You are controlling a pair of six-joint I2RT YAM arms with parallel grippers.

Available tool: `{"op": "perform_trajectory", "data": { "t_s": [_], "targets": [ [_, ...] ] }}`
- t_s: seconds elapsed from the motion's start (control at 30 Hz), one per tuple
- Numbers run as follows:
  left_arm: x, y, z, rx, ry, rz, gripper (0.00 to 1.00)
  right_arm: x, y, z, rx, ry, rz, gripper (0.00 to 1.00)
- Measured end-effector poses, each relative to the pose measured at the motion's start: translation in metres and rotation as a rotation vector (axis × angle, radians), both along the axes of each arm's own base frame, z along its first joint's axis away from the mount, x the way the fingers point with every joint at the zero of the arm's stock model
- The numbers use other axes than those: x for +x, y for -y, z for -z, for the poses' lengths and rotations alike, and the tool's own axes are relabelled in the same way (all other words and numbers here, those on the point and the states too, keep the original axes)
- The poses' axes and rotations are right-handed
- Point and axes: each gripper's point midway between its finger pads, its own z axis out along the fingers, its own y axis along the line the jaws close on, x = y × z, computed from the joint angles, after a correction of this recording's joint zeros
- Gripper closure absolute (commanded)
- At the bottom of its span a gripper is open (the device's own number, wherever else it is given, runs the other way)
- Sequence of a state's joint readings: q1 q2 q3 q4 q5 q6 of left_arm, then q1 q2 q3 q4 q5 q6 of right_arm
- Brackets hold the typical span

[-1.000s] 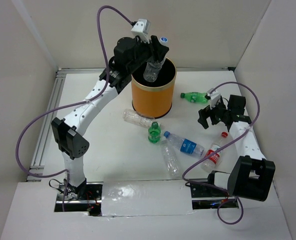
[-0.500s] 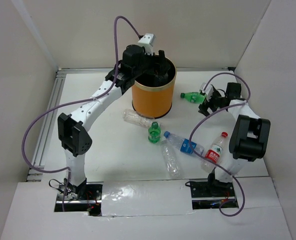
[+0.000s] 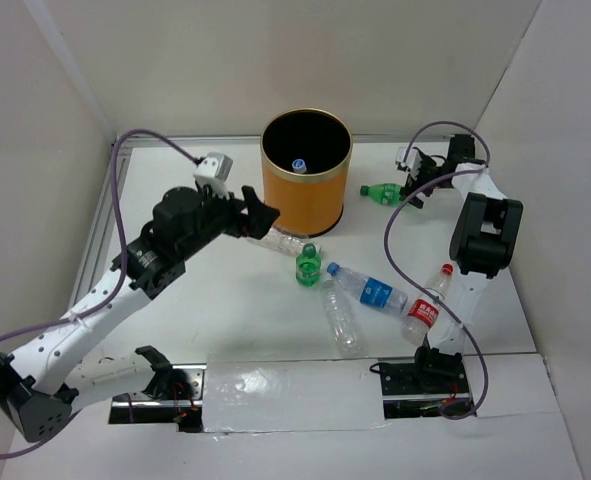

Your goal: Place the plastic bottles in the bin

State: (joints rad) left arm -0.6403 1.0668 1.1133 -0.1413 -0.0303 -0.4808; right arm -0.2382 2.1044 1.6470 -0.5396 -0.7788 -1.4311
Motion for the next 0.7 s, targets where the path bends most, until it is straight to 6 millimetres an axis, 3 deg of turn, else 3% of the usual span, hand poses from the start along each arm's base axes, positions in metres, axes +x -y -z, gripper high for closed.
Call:
{"op": "perform_trajectory", "data": {
  "t_s": [0.07, 0.1, 0.17, 0.27, 0.3, 0.4, 0.43, 0.47, 0.6, 0.7],
  "targets": [
    [-0.007, -0.008, 0.023, 0.002, -0.062, -0.031, 0.00, -0.001, -0.005, 0.018, 0.006, -0.051, -0.022, 0.03],
    [-0.012, -0.014, 0.050, 0.019, -0.117, -0.048, 0.00, -0.003, -0.009, 0.026, 0.007, -0.074, -0.031, 0.03],
    [-0.017, -0.023, 0.085, 0.021, -0.213, -0.096, 0.00, -0.008, -0.018, 0.040, 0.007, -0.120, -0.044, 0.03],
    [-0.022, -0.035, 0.118, -0.001, -0.320, -0.164, 0.00, -0.008, -0.034, 0.053, -0.011, -0.152, -0.054, 0.09],
    [-0.023, -0.037, 0.124, -0.018, -0.347, -0.183, 0.00, -0.008, -0.038, 0.058, -0.018, -0.168, -0.052, 0.13],
    [-0.018, -0.044, 0.133, -0.078, -0.410, -0.243, 0.00, -0.006, -0.048, 0.061, -0.016, -0.186, -0.048, 0.51],
    [-0.016, -0.044, 0.134, -0.093, -0.424, -0.254, 0.00, -0.005, -0.051, 0.061, -0.019, -0.182, -0.058, 0.51],
    [-0.013, -0.047, 0.136, -0.113, -0.446, -0.275, 0.00, -0.005, -0.051, 0.059, -0.017, -0.185, -0.057, 0.63],
    [0.000, -0.053, 0.154, -0.178, -0.557, -0.344, 0.00, -0.020, -0.047, 0.055, 0.006, -0.234, -0.054, 0.81],
    [0.011, -0.056, 0.173, -0.239, -0.661, -0.417, 0.00, -0.038, -0.042, 0.022, 0.066, -0.247, -0.042, 0.81]
  ]
}}
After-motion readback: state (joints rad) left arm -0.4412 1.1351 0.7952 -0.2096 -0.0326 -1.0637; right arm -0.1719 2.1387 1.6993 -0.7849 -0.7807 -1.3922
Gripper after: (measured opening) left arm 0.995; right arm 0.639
